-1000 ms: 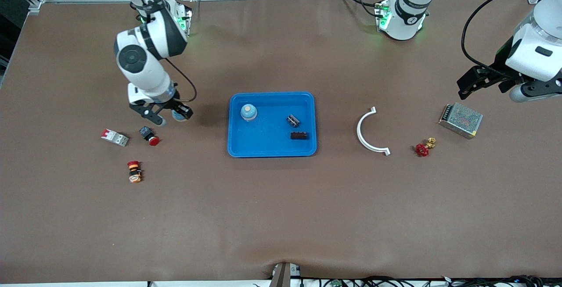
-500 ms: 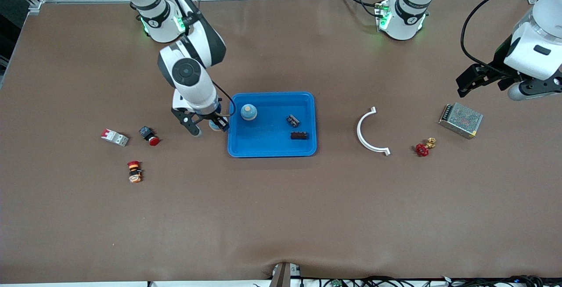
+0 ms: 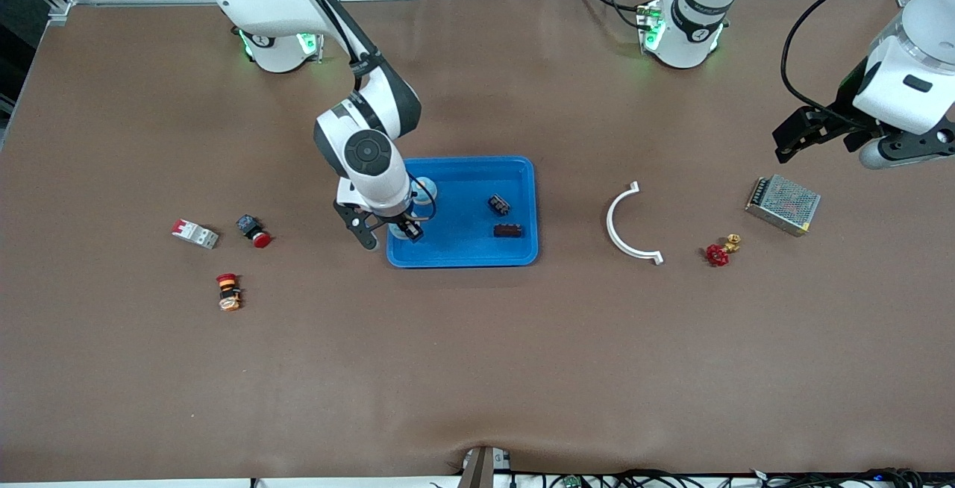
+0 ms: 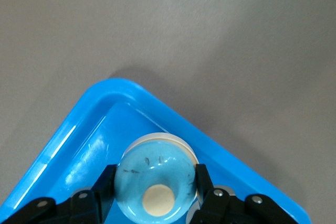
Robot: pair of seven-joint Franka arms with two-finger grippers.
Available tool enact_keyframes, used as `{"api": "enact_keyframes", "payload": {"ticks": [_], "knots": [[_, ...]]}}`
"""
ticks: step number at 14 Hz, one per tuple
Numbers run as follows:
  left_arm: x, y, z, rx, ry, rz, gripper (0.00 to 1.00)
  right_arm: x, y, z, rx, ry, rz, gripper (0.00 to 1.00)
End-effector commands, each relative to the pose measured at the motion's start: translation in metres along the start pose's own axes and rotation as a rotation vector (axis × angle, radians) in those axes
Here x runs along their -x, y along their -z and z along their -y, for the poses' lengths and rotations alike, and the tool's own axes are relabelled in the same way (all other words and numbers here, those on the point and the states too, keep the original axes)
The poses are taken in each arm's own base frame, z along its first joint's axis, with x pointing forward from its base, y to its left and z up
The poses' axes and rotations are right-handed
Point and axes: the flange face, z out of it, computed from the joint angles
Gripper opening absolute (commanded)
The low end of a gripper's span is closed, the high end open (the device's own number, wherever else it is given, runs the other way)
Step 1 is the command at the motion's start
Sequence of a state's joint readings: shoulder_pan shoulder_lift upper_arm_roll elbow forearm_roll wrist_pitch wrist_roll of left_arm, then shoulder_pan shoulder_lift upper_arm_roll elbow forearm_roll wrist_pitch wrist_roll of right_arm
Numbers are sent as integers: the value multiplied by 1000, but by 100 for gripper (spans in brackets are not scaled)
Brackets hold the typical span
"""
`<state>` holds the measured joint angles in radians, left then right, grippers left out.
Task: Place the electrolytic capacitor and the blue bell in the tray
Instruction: 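Lower the blue bell into the tray beside the first bell and open the right gripper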
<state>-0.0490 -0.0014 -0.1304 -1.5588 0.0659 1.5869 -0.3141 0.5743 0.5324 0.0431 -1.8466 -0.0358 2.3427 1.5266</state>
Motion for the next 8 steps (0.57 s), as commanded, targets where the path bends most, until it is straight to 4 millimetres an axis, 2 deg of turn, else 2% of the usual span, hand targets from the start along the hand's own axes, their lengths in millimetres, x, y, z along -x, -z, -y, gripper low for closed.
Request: {"api": "enact_keyframes", "payload": {"ticks": [1,6,8], "knots": [[11,7,0,8,-19,14,100,10,-4,7,8,-18,2,0],[13,9,0,8,-17,13,100,33,-22,17,19,-15,-4,0],[12,9,0,7,-17,12,100,34,-27,17,25,-10,-7,0]]}}
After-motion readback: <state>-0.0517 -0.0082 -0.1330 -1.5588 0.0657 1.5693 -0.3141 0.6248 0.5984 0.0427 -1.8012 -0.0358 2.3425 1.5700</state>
